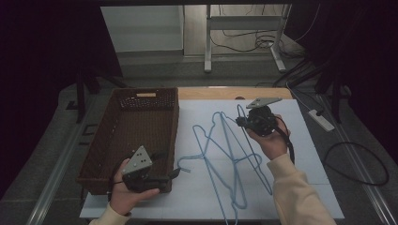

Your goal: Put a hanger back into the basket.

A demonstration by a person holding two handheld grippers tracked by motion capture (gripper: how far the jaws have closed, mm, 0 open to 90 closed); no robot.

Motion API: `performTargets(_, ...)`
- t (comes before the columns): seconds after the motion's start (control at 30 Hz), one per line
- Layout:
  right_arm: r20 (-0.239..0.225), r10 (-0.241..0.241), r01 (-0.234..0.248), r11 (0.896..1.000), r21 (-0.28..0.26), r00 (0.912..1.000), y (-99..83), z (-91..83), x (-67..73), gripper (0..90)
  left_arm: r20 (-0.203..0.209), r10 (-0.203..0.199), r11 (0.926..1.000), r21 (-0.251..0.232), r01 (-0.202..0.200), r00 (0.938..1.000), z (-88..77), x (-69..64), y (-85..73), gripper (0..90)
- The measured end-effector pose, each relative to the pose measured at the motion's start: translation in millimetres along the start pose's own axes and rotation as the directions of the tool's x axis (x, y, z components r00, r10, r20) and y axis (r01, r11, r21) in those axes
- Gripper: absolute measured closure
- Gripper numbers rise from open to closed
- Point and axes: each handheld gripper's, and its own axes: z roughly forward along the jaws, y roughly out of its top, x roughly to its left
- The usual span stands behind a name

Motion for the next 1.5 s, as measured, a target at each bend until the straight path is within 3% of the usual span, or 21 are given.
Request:
performTargets(0.23,0.07,0.031,-0.026,0.997,-0.073,0.9971,2.0,-13.9,0.4,86.6,0.022,0.015,0.9998,0.009,-0.016,0.9996,8.2,-8.1,7.1,25.9)
performTargets(0.33,0.123,0.043,-0.03,0.994,-0.108,0.9914,4.2,-22.2,3.7,86.6,0.032,0.011,0.9999,0.011,-0.011,0.9994,12.8,-13.4,12.4,26.3)
performTargets(0.4,0.134,0.047,-0.031,0.992,-0.121,0.9899,6.0,-25.0,7.1,86.6,0.041,0.011,0.9998,0.014,-0.012,0.9991,17.5,-18.6,18.5,26.3)
performTargets(0.63,0.124,0.044,-0.025,0.988,-0.152,0.9913,10.5,-28.8,17.1,86.6,0.074,-0.011,0.9999,0.013,0.01,0.9972,45.1,-38.6,48.2,26.3)
performTargets(0.77,0.103,0.063,-0.046,0.986,-0.162,0.9927,7.5,-30.8,16.4,86.6,0.108,-0.051,0.9987,0.014,0.05,0.9929,69.5,-45.7,61.7,26.3)
performTargets(0.87,0.099,0.081,-0.063,0.983,-0.173,0.9918,4.0,-32.2,15.4,86.6,0.138,-0.089,0.996,0.02,0.087,0.9864,88.9,-47.8,67.5,26.6)
performTargets(0.9,0.098,0.085,-0.067,0.982,-0.175,0.9915,3.1,-32.8,15.3,86.6,0.154,-0.112,0.9936,0.031,0.108,0.9817,102.9,-48.0,70.6,26.8)
performTargets(0.93,0.098,0.085,-0.067,0.982,-0.175,0.9915,3.1,-32.8,15.3,86.6,0.154,-0.112,0.9936,0.031,0.108,0.9817,102.9,-48.0,70.6,26.9)
performTargets(1.03,0.105,0.095,-0.074,0.979,-0.192,0.99,1.2,-35.8,15.8,86.6,0.17,-0.151,0.9884,0.047,0.145,0.9739,122.1,-47.2,74.5,27.7)
performTargets(1.1,0.109,0.095,-0.072,0.977,-0.2,0.9894,0.9,-36.7,16.0,86.6,0.187,-0.18,0.9834,0.054,0.173,0.9657,135.0,-47.3,78.0,27.8)
performTargets(1.33,0.135,0.096,-0.062,0.971,-0.232,0.9863,-0.4,-40.8,19.8,86.6,0.217,-0.203,0.9789,0.067,0.193,0.9547,158.9,-51.8,85.5,30.9)
performTargets(1.5,0.146,0.104,-0.064,0.966,-0.252,0.9838,-1.1,-43.3,21.3,86.6,0.257,-0.232,0.9726,0.072,0.221,0.9381,170.5,-54.5,90.1,36.5)
